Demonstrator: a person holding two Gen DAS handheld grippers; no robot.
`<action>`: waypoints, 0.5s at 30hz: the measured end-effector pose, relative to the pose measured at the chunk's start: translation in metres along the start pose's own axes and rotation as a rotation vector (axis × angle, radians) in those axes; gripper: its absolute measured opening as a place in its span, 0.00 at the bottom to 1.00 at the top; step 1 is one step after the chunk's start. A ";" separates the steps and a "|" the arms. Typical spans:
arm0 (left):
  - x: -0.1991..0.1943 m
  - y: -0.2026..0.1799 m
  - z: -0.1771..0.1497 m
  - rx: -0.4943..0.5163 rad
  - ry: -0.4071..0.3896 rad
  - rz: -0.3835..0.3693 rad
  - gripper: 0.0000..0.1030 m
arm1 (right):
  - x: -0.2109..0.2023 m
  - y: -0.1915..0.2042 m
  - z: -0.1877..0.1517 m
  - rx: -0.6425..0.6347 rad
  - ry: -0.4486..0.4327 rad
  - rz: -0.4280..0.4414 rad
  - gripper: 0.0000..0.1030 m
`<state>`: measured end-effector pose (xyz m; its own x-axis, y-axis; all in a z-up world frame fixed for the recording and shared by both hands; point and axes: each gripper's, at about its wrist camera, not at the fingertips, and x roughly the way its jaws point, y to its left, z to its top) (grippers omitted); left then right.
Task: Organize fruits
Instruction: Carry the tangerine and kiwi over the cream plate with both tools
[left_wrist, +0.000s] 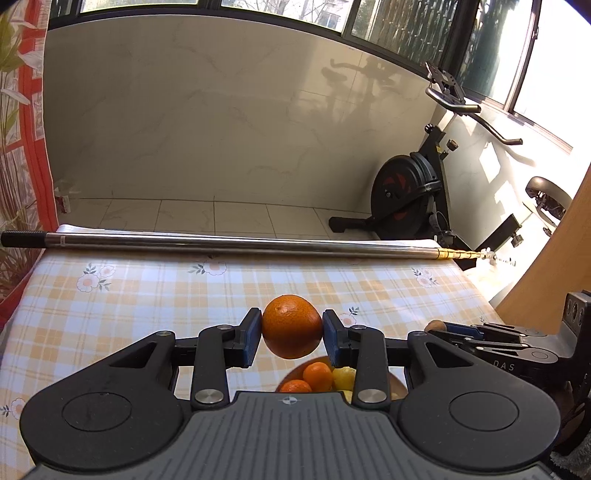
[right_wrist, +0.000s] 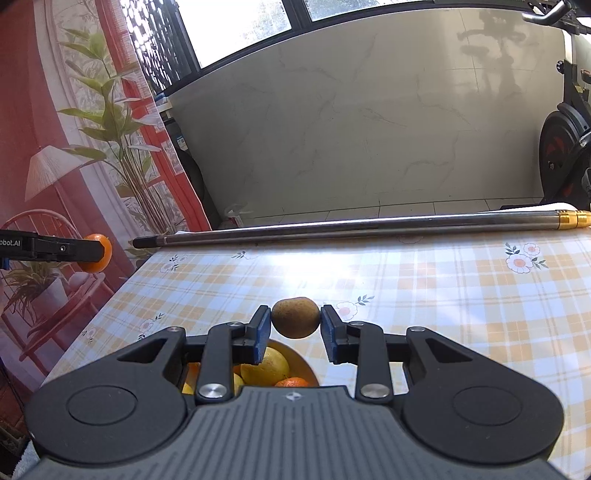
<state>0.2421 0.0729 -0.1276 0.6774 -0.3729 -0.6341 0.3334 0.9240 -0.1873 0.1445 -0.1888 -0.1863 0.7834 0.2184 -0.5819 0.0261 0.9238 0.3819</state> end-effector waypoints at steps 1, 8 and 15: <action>-0.003 0.000 -0.004 0.002 0.006 -0.010 0.37 | 0.000 0.003 -0.002 -0.007 0.009 0.004 0.31; 0.022 -0.006 -0.032 0.030 0.075 -0.054 0.37 | 0.015 0.019 -0.023 -0.073 0.110 0.007 0.31; 0.069 0.000 -0.066 0.017 0.157 -0.036 0.37 | 0.037 0.025 -0.043 -0.100 0.197 0.015 0.31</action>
<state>0.2462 0.0526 -0.2208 0.5545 -0.3865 -0.7370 0.3671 0.9084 -0.2002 0.1478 -0.1445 -0.2289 0.6463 0.2808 -0.7095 -0.0539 0.9443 0.3247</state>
